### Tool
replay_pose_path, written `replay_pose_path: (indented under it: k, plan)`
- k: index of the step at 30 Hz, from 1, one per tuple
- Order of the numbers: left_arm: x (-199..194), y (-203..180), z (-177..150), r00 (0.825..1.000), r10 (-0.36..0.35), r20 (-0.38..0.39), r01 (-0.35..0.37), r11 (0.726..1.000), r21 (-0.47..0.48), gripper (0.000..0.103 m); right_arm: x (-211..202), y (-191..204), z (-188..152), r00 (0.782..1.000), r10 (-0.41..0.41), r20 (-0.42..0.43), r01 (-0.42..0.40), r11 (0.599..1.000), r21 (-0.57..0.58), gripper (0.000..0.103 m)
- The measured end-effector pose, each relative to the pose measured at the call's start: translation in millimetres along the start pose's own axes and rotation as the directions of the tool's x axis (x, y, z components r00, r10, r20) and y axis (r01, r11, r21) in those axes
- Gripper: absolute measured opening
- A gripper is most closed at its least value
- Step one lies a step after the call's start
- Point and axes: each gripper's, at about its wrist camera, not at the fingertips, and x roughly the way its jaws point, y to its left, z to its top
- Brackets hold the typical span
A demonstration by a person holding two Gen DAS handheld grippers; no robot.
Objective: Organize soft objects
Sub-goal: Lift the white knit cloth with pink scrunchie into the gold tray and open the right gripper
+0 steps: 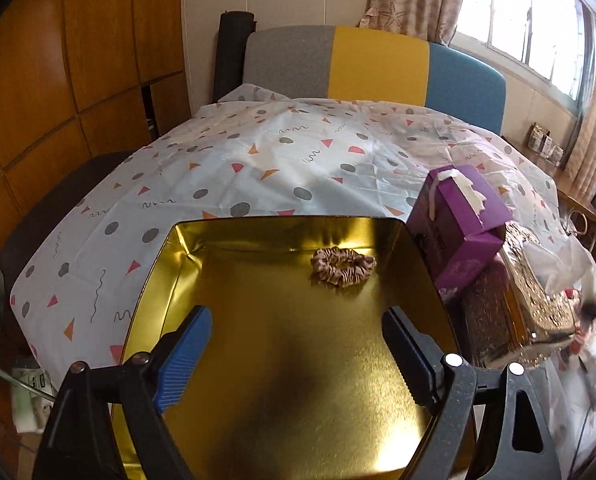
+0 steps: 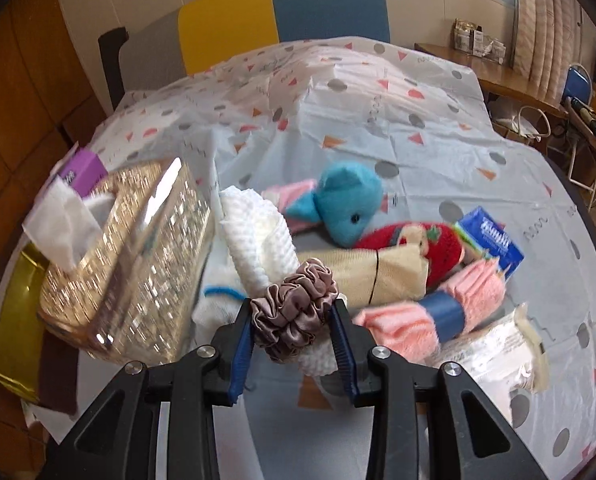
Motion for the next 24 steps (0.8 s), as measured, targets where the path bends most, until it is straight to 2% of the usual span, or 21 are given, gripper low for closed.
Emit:
replay_pose_path:
  k: [7, 11, 14, 19, 24]
  plan:
    - [-11, 2, -9, 1.0, -0.014, 0.013, 0.014, 1.0, -0.003, 0.09, -19, 32, 64, 0.999, 0.003, 0.052, -0.002, 1.0, -0.019, 0.036]
    - [-14, 5, -12, 1.0, -0.024, 0.013, 0.024, 1.0, -0.013, 0.09, -22, 70, 95, 0.996, 0.045, 0.072, -0.04, 0.997, -0.068, 0.036]
    - [-17, 8, -13, 1.0, -0.012, 0.019, 0.013, 1.0, -0.014, 0.09, -23, 112, 112, 0.991, 0.111, 0.079, -0.101, 0.988, -0.119, 0.036]
    - [-20, 19, -13, 0.999, 0.02, 0.032, -0.019, 0.999, -0.034, 0.096, -25, 200, 106, 0.971, 0.238, 0.02, -0.224, 0.938, -0.263, 0.036]
    - [-24, 36, -15, 0.998, 0.045, 0.043, -0.042, 0.997, -0.066, 0.096, -13, 270, 67, 0.947, 0.301, -0.112, -0.32, 0.872, -0.37, 0.036]
